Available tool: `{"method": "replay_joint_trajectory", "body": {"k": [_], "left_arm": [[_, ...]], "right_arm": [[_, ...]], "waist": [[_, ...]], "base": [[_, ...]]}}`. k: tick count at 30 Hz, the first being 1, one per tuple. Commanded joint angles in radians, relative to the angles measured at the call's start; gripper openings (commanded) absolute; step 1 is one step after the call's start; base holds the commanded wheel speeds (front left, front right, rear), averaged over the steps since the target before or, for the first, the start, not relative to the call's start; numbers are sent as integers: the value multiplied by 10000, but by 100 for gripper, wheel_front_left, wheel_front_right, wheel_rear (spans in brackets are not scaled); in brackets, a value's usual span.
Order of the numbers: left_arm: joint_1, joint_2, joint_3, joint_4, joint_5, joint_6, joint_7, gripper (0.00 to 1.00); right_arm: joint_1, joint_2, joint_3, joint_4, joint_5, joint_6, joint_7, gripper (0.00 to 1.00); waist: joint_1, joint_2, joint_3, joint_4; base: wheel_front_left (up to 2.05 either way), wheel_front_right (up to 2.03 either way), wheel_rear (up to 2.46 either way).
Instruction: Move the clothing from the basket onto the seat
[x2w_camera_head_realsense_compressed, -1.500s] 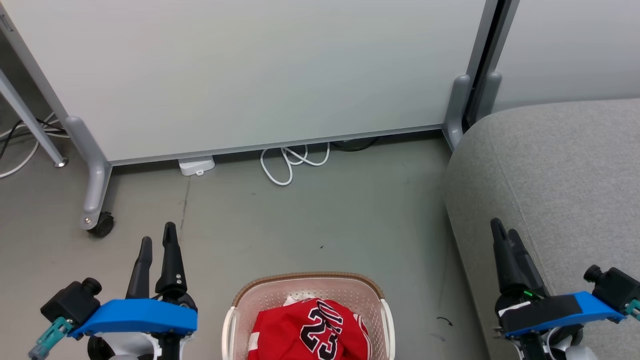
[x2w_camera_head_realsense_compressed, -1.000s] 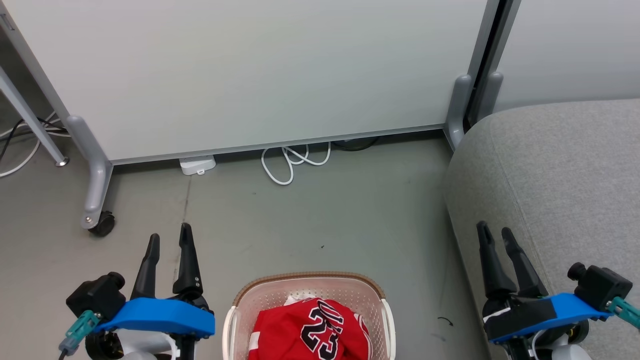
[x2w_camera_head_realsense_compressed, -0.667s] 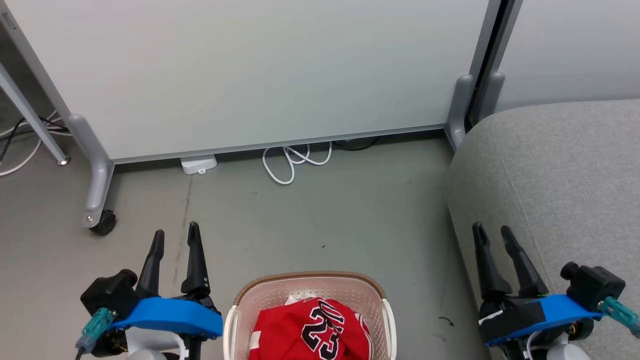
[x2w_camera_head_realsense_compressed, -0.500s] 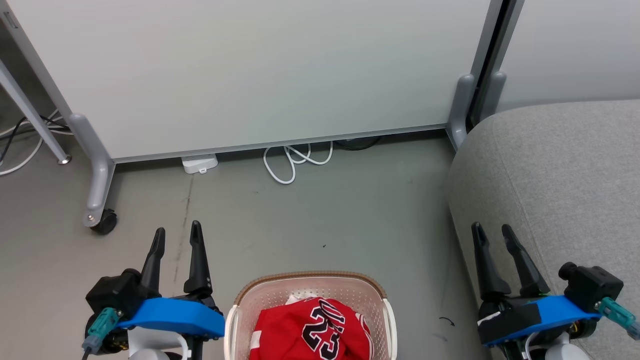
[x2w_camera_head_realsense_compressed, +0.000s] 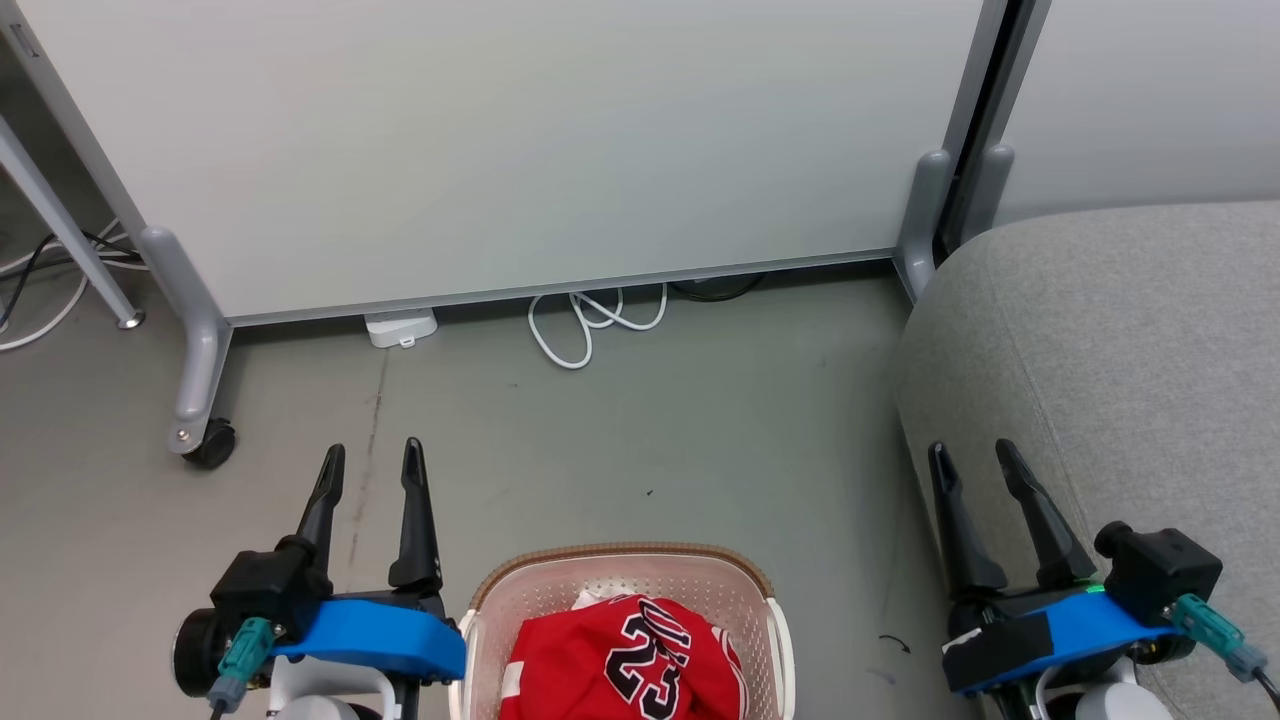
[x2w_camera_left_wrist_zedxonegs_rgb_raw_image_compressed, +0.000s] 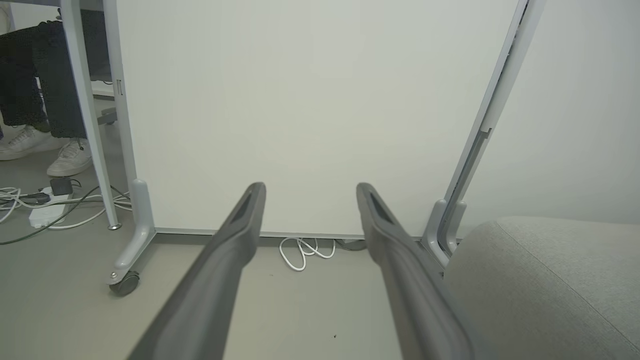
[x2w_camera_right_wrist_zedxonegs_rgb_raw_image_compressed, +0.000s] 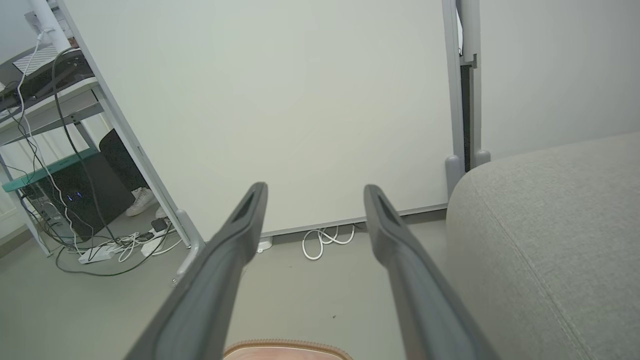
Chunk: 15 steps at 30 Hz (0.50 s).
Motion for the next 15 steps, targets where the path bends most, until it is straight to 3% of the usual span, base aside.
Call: {"method": "replay_joint_trajectory", "body": {"k": [1, 15], "left_arm": [[-161, 60, -55, -83, 317, 85, -114, 100], [-173, 71, -228, -119, 1369, 134, -372, 100]], "right_arm": [[-139, -67, 36, -63, -335, 21, -115, 100], [-192, -75, 94, -86, -1479, 23, -390, 100]], "waist": [[0, 0, 4, 0], [0, 0, 34, 21]], "base": [[0, 0, 0], [0, 0, 0]]}}
